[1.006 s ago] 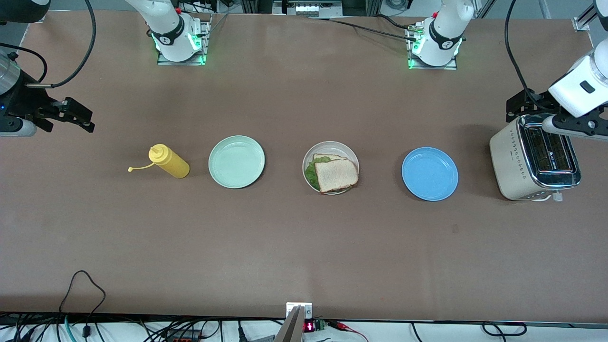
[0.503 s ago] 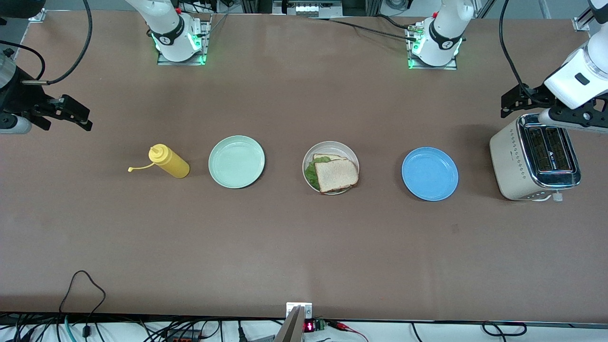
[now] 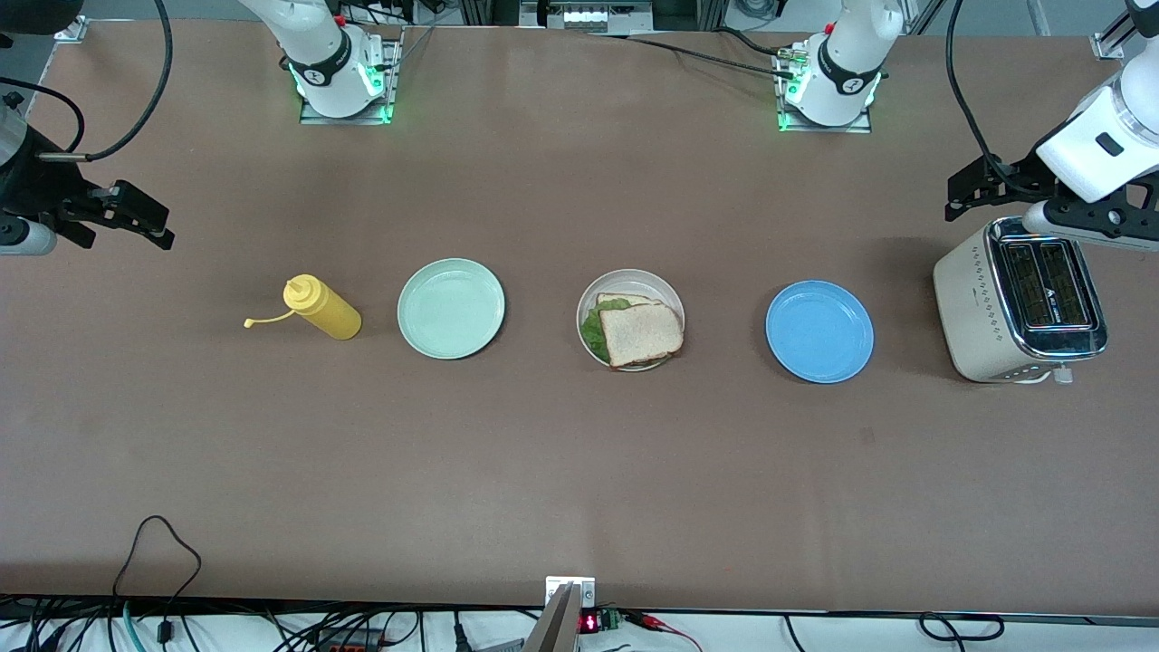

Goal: Make sandwich in beige plate with both arms

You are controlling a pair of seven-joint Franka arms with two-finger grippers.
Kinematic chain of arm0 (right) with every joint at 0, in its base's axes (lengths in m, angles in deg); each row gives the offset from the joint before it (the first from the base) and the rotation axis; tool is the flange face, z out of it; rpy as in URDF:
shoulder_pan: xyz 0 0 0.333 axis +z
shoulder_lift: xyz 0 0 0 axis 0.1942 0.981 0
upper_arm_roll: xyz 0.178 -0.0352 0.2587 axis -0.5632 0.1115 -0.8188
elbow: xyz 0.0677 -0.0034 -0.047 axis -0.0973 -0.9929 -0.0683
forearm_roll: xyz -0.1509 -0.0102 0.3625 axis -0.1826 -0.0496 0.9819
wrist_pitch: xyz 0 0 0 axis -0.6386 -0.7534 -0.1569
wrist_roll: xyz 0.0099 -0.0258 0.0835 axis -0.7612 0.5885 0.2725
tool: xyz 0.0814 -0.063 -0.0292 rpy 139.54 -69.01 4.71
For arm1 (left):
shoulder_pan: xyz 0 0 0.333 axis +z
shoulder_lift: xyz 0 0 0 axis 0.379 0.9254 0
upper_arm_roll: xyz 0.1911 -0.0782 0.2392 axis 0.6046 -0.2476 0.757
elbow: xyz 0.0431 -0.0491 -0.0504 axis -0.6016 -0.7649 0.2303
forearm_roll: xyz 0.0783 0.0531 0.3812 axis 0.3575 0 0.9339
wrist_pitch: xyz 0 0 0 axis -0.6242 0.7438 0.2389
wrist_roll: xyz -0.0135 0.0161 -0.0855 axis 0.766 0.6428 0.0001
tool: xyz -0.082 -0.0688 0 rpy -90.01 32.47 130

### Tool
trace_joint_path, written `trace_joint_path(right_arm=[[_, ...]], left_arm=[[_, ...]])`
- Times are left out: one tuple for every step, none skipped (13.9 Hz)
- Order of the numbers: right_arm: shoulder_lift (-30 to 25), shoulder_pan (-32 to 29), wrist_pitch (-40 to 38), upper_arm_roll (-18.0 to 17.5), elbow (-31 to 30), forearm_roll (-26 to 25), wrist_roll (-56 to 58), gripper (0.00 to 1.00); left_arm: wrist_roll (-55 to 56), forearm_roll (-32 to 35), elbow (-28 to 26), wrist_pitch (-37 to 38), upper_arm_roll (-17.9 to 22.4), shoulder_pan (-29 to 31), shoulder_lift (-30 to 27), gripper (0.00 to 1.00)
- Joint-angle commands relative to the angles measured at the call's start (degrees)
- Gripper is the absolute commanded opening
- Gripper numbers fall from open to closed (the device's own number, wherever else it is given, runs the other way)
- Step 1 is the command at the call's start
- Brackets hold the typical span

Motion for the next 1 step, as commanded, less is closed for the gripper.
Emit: trace_joint_path(right_arm=[[-0.6,-0.78,-0.27,-0.26,-0.14,1.15,0.36,1.0]], left_arm=[[0.58,-0.39,0.36,0.72,0.2,-0.48,-0.51,1.0]])
